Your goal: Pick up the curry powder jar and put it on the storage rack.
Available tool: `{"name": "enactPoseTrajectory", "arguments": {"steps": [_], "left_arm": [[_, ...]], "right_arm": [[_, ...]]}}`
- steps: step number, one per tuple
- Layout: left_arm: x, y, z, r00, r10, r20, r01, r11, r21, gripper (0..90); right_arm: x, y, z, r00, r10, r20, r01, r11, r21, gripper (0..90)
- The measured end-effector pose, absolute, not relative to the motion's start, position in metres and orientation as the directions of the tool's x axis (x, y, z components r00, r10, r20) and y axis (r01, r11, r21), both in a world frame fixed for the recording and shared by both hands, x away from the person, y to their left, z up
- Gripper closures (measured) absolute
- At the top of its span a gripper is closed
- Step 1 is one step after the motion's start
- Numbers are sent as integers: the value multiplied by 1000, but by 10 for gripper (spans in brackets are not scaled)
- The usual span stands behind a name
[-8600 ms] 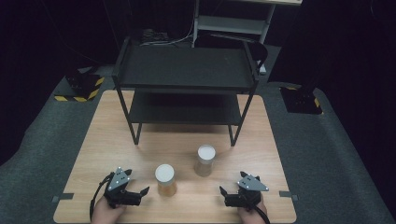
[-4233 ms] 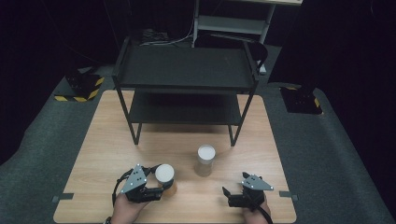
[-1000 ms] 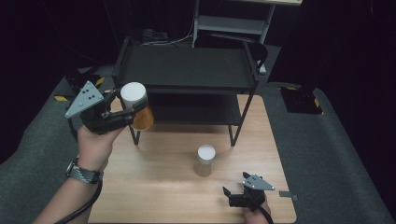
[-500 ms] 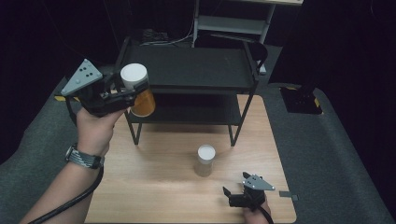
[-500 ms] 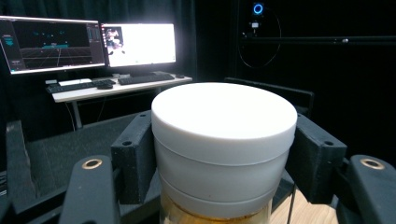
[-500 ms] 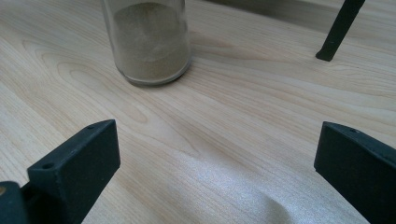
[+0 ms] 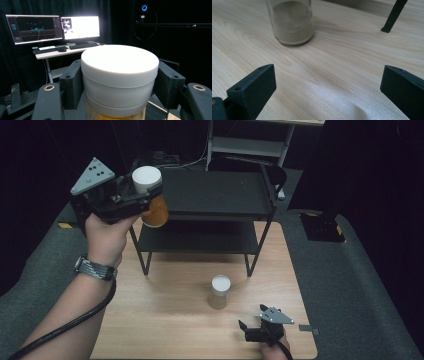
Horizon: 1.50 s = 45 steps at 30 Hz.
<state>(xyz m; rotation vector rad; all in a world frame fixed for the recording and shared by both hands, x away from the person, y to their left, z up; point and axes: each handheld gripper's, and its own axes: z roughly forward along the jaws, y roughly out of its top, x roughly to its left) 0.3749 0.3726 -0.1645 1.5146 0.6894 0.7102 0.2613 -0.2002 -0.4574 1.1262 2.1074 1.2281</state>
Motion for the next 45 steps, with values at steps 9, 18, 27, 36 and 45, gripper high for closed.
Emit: {"name": "enactPoseTrajectory", "arguments": {"steps": [9,18,27,36,45], "left_arm": [[393,359,-157,597,802,19,36,-50,998,337],[411,350,-153,558,830,3,46,-35,998,337],[428,340,-152,543,839,-7,61,-31,998,337],[441,330,-155,538,843,-18,78,-28,997,337],[447,320,-154,543,839,-8,80,-42,996,337]], "right_arm": [[261,-202,-458,-566,824,23,419,264,869,0],[260,-203,-459,-565,824,29,416,254,873,0],[259,-205,-460,-565,824,33,413,247,877,0],[258,-204,-461,-566,824,28,408,250,878,0],[258,-205,-461,-566,824,30,406,247,880,0]]}}
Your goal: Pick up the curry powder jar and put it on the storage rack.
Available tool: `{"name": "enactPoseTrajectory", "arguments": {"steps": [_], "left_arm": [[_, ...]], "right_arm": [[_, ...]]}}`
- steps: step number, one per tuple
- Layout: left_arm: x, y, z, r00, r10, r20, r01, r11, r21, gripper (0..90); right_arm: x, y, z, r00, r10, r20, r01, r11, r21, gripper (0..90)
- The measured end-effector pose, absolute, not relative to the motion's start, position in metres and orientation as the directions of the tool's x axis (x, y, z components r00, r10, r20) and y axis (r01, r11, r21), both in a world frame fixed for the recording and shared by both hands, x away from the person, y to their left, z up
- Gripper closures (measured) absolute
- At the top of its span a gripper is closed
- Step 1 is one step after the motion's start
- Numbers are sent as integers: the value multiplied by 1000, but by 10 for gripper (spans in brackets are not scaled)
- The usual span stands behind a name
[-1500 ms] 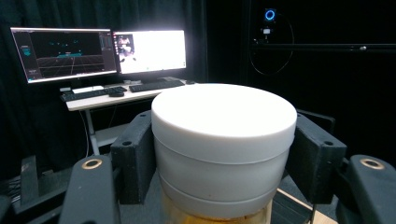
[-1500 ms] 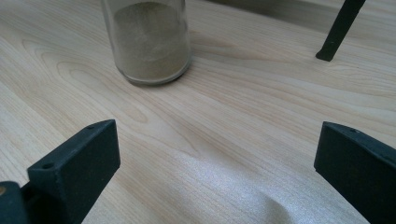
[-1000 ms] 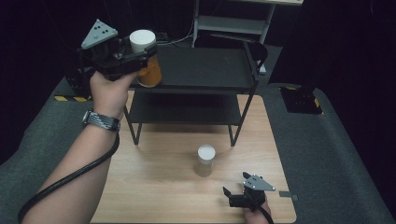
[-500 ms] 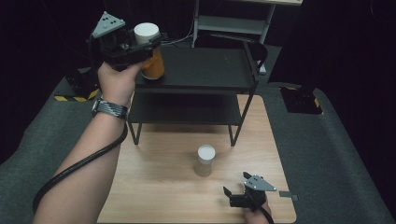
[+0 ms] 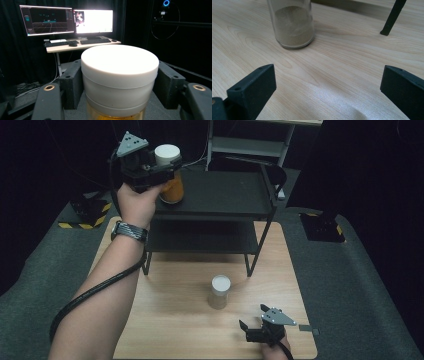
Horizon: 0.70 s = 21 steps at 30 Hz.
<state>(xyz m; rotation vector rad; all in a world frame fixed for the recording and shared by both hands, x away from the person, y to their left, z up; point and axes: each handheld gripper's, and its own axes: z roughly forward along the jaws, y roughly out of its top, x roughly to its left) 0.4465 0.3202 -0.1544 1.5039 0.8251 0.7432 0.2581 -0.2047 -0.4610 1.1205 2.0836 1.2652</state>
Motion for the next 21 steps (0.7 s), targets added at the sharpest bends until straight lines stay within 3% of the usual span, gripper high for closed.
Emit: {"name": "enactPoseTrajectory", "arguments": {"steps": [21], "left_arm": [[451,320,-156,550,835,-25,93,-31,995,331]], "right_arm": [[257,-203,-461,-563,826,18,400,254,880,0]]}}
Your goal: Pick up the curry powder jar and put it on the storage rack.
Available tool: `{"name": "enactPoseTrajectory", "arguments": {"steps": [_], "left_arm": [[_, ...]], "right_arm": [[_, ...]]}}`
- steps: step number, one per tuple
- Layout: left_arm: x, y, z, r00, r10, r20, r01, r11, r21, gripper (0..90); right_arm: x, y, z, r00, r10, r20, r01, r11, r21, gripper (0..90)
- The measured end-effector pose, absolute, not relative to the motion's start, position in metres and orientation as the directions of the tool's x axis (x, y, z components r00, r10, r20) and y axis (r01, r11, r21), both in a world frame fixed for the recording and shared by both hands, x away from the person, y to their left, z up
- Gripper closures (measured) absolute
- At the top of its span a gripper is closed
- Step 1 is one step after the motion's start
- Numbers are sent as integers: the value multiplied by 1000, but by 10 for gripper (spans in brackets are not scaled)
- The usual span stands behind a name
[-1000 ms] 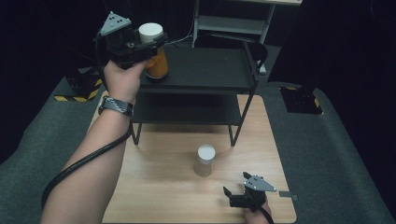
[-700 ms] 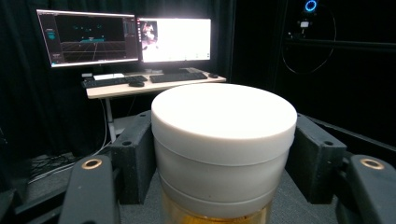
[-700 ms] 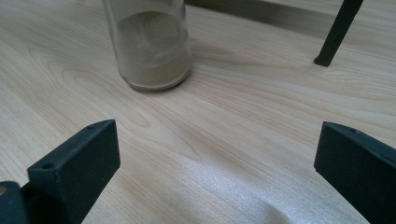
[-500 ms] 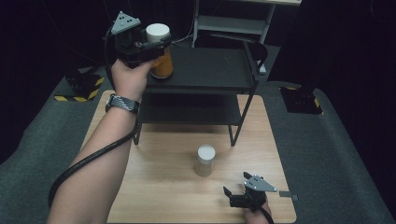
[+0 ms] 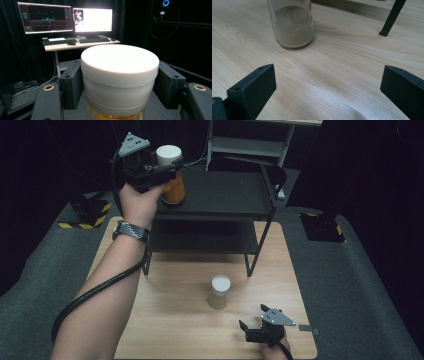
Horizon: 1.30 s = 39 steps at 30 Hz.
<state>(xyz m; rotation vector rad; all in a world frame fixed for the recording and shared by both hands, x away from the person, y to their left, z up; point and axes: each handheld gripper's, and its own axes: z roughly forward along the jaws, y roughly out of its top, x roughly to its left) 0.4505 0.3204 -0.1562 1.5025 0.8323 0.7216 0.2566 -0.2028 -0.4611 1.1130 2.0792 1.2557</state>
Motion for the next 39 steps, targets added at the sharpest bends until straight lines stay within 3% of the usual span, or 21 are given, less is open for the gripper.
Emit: {"name": "enactPoseTrajectory", "arguments": {"steps": [6,19,39], "left_arm": [[452,321,-156,552,833,-30,100,-30,994,322],[441,330,-163,552,833,-51,96,-3,995,8],[403,348,-182,581,814,-6,66,-40,997,4]], "right_arm": [[257,-203,-461,-563,826,19,400,252,881,0],[257,-203,-461,-564,826,19,400,253,881,0],[257,-202,-460,-565,825,14,402,261,878,0]]}}
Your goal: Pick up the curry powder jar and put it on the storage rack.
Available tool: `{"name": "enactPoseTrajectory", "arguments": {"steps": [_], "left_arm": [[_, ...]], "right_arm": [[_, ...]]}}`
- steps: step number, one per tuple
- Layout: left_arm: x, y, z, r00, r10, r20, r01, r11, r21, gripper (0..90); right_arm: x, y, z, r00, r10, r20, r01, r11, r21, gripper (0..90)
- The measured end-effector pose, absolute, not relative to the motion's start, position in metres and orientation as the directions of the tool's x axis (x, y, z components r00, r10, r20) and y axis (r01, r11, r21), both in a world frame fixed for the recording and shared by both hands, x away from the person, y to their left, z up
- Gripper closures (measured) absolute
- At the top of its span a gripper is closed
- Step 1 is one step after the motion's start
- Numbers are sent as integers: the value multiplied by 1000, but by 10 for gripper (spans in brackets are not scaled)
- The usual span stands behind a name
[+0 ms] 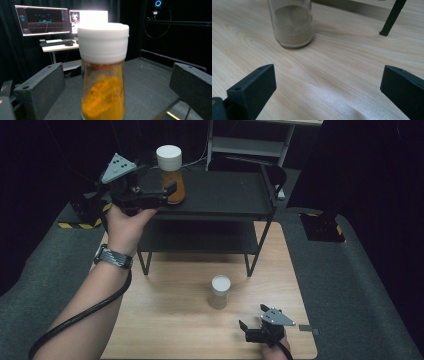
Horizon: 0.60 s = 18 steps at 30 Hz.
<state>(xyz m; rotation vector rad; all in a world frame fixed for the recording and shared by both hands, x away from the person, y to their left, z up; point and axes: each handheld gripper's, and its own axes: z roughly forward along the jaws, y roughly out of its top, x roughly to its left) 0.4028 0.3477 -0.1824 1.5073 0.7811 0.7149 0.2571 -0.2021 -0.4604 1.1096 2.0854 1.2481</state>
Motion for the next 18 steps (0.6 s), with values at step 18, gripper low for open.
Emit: {"name": "enactPoseTrajectory", "arguments": {"steps": [18], "left_arm": [[371,363,-234,613,790,17,87,-89,992,3]], "right_arm": [[259,-201,-459,-567,824,13,408,267,873,0]]}}
